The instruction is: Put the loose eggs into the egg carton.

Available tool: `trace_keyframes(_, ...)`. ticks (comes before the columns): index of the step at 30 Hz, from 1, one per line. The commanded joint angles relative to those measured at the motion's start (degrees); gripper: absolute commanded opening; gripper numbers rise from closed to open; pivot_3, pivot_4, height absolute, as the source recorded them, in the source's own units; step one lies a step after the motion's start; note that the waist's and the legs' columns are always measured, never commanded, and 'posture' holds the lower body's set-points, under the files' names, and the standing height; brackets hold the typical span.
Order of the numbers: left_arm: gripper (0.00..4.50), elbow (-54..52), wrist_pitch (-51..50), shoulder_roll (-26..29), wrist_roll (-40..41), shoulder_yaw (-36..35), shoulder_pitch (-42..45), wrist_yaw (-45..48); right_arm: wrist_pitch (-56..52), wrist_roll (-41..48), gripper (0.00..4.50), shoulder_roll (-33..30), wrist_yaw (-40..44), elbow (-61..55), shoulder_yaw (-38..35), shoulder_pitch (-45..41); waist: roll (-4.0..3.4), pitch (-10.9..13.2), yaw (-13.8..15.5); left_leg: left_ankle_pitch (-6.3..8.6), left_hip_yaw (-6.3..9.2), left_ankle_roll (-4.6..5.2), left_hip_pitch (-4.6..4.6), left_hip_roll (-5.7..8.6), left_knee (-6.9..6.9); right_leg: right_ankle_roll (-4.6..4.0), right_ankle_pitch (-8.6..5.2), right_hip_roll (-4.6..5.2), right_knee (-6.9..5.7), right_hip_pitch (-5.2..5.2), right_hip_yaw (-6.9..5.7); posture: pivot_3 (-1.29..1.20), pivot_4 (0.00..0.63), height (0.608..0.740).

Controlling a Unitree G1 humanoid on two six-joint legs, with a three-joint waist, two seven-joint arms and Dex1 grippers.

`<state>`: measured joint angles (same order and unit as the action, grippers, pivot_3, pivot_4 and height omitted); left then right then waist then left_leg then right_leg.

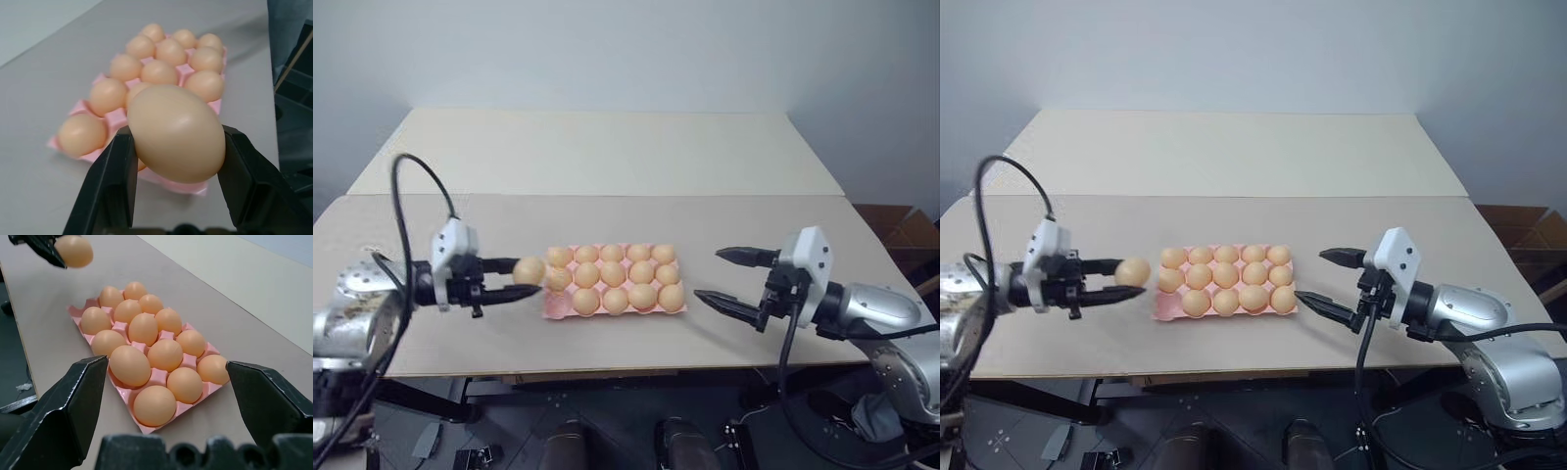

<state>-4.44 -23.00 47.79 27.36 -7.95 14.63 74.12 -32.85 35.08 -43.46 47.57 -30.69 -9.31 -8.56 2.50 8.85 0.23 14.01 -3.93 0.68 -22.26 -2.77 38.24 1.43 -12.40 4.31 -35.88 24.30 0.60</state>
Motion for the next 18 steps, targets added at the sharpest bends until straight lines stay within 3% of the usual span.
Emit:
trace_keyframes(1,2.29,-3.60,-1.01,-0.19,-0.45,2.40,-0.41,-1.65,0.76,0.59,4.50,0.07,0.13,-1.01,0.06,-1.62,0.00,0.00,0.02,0.00,0.01,0.00,0.00,-0.02,0.02,0.00,0.00,-0.03,-0.02,0.01,-0.01,0.00,0.150,0.740)
trace_keyframes(5,2.29,-2.36,1.65,-0.02,-4.19,5.29,-0.40,-3.10,0.60,0.86,4.50,-0.18,0.41,-0.86,0.00,-2.11,0.00,0.00,-0.12,0.00,0.02,0.00,0.02,-0.04,0.02,-0.03,0.00,-0.08,-0.02,0.02,0.01,0.00,0.150,0.740)
trace_keyframes(8,3.00,-2.01,1.79,0.58,-5.10,6.12,-0.29,-2.84,0.60,0.90,4.50,-0.32,0.71,-0.96,-0.07,-1.78,0.00,0.00,-0.10,0.00,0.01,0.00,-0.02,-0.03,0.01,-0.11,0.05,-0.06,0.01,0.03,0.02,0.00,0.150,0.740)
trace_keyframes(12,4.38,-3.24,1.91,0.87,-4.97,5.64,-0.68,-3.39,0.39,0.91,4.50,-0.19,0.75,-0.38,0.06,-2.57,0.00,0.00,-0.05,0.01,0.01,0.01,-0.06,-0.01,0.01,-0.18,0.10,-0.02,0.06,0.04,0.01,0.00,0.150,0.740)
trace_keyframes(18,4.47,-5.97,0.99,2.72,-0.82,-2.37,-2.07,-5.13,0.62,0.61,4.50,-0.07,0.74,-0.02,0.42,-2.96,0.00,0.00,-0.19,0.01,0.02,0.01,-0.05,-0.04,0.01,-0.18,0.10,-0.05,0.04,0.05,-0.01,0.00,0.150,0.740)
